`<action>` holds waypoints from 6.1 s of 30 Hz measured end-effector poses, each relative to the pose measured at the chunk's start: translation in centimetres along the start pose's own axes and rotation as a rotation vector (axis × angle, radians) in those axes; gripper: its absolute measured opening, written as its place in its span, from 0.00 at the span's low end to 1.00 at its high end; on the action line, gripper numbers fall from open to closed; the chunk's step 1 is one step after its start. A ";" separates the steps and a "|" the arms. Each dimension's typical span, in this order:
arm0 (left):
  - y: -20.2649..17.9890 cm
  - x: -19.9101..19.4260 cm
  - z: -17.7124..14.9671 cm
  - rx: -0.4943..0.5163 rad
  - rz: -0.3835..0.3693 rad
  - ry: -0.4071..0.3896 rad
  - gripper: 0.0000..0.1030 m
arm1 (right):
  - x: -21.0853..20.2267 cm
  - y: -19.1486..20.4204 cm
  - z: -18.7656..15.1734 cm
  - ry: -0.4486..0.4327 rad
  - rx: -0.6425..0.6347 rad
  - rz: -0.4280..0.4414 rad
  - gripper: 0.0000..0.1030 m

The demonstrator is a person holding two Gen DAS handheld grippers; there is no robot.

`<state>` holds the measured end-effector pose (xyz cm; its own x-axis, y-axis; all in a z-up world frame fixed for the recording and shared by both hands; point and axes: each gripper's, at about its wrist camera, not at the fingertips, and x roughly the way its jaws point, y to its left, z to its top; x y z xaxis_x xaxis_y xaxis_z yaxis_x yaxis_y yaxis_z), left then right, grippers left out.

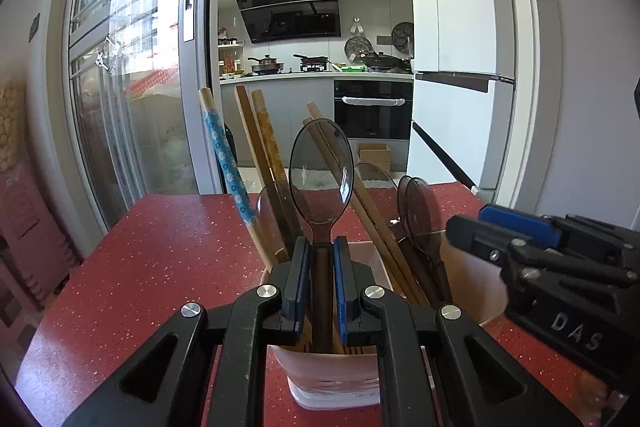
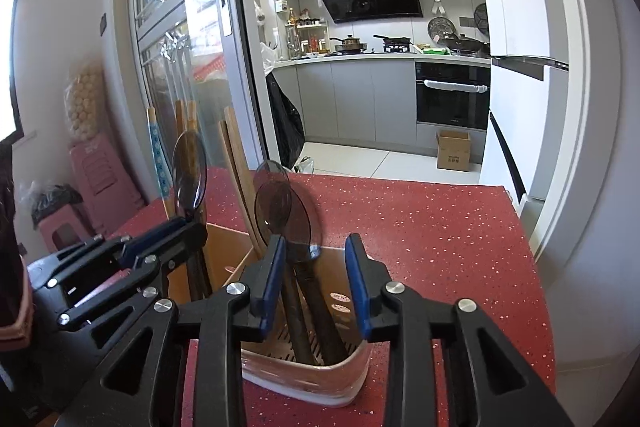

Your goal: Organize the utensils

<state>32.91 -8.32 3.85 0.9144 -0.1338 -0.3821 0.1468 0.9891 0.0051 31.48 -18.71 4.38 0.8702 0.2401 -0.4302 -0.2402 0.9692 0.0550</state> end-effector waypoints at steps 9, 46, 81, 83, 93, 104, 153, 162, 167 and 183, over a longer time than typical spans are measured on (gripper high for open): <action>0.1 -1.2 0.4 0.000 0.018 -0.055 1.00 | -2.6 -1.3 0.3 -0.024 0.087 0.004 0.34; 2.8 -9.8 -6.5 -0.062 0.030 0.128 1.00 | -9.5 2.6 -8.4 0.074 0.098 -0.232 1.00; 3.8 -13.3 -7.5 -0.060 0.059 0.038 1.00 | -12.6 4.6 -8.5 -0.028 0.050 -0.365 1.00; 3.8 -13.3 -7.5 -0.059 0.059 0.038 1.00 | -12.6 4.7 -8.6 -0.028 0.049 -0.363 1.00; 3.8 -13.4 -7.6 -0.063 0.060 0.042 1.00 | -12.6 4.8 -8.6 -0.027 0.050 -0.359 1.00; 3.7 -13.4 -7.6 -0.060 0.056 0.045 1.00 | -12.6 4.8 -8.6 -0.027 0.049 -0.360 1.00; 4.0 -13.2 -7.4 -0.065 0.053 0.057 1.00 | -13.0 4.8 -8.6 -0.025 0.071 -0.349 1.00; 4.2 -13.0 -7.5 -0.064 0.057 0.059 1.00 | -12.9 4.8 -8.5 -0.026 0.070 -0.348 1.00; 4.2 -12.9 -7.5 -0.069 0.057 0.064 1.00 | -12.9 4.9 -8.5 -0.026 0.066 -0.345 1.00; 4.0 -13.1 -7.5 -0.068 0.045 0.055 1.00 | -12.9 5.0 -8.4 -0.027 0.066 -0.344 1.00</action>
<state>18.66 -2.13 1.91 0.8969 -0.0872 -0.4335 0.0781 0.9962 -0.0388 15.44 -17.42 2.61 0.9065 -0.1006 -0.4100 0.0966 0.9949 -0.0304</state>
